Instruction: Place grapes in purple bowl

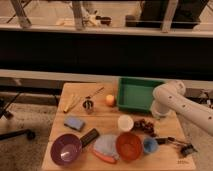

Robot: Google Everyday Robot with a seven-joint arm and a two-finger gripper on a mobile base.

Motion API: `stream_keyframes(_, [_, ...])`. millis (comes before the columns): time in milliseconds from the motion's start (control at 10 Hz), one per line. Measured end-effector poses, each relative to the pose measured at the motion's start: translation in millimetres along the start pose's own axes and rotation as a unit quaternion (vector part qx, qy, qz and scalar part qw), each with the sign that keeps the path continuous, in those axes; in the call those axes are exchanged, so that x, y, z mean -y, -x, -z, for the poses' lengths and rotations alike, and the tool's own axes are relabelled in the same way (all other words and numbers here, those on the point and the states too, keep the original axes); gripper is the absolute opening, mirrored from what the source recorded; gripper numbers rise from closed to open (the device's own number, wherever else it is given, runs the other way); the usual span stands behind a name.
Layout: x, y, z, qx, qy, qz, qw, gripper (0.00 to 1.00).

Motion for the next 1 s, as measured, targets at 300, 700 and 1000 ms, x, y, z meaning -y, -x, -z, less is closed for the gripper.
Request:
stream_keyframes(300, [2.0, -2.3, -1.9, 0.011, -0.001, -0.002, 0.9999, 0.80])
stream_keyframes(700, [3.2, -5.4, -4.1, 0.024, 0.004, -0.006, 0.9997, 0.80])
stream_keyframes(1000, [0.0, -8.6, -0.8, 0.033, 0.005, -0.007, 0.9994, 0.80])
